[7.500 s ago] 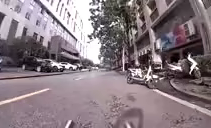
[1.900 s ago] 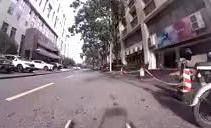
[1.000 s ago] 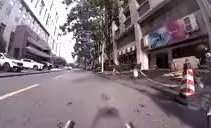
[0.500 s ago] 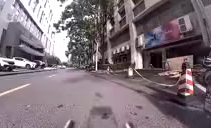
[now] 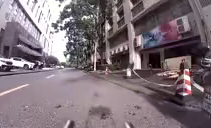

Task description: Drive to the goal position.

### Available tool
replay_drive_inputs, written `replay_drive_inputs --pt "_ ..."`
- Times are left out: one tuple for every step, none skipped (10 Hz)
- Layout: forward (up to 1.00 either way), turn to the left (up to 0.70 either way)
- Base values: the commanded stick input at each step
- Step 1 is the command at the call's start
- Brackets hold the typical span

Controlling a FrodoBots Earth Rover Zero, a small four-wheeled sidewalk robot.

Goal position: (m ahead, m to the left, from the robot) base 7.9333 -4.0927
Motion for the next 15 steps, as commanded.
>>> replay_drive_inputs --pt "0.2 -0.63" --pt "0.25 -0.66" --pt "0.4 -0.39" --pt "0.45 -0.27" --pt "0.45 -0.27" --pt "0.45 -0.27" --pt "0.45 -0.27" --pt "0.45 -0.27" --pt "0.45 -0.27" --pt "0.45 -0.27" --pt "0.45 -0.27" --pt "0.45 -0.27" --pt "0.45 -0.27" --pt "0.45 -0.27" --pt "0.45 -0.27"
